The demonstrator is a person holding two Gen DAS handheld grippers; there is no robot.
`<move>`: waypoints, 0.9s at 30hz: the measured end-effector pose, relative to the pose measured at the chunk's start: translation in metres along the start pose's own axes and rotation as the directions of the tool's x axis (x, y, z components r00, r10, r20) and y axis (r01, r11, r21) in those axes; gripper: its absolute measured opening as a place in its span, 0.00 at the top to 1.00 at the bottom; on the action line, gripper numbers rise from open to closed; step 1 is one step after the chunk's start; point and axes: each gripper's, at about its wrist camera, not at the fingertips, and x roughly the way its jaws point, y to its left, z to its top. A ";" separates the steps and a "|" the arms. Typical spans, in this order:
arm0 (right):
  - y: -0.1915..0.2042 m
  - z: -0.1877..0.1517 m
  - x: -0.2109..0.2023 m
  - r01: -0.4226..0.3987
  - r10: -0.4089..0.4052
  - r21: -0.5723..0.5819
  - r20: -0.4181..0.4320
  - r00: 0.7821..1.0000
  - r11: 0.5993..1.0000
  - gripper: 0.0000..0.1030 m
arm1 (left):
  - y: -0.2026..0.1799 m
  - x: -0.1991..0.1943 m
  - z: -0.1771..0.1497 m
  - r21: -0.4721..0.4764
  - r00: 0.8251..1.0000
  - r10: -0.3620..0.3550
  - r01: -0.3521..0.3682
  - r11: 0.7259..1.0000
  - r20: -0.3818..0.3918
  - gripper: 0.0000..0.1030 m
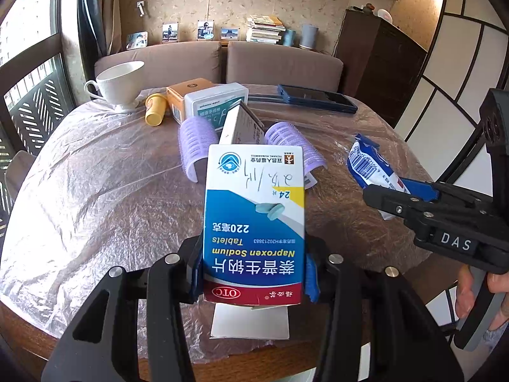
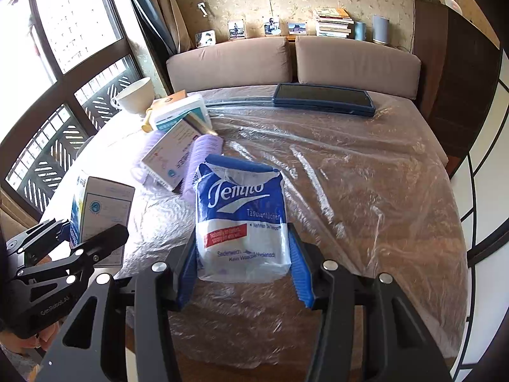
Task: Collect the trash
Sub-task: 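Lift the Tempo pack and Naproxen box and carry them toward the white bin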
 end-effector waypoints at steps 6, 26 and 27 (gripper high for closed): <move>0.016 -0.012 -0.004 0.006 -0.007 -0.007 -0.006 1.000 1.000 0.52 | 0.006 -0.008 -0.007 -0.013 1.000 0.000 0.000 1.000 -0.001 0.54; 0.052 -0.039 -0.020 0.006 -0.006 -0.018 -0.010 1.000 1.000 0.52 | 0.029 -0.029 -0.030 -0.032 1.000 -0.002 0.002 0.999 -0.020 0.54; 0.053 -0.041 -0.021 0.006 -0.006 -0.018 -0.010 1.000 1.000 0.52 | 0.029 -0.029 -0.030 -0.032 1.000 -0.003 0.003 0.999 -0.019 0.54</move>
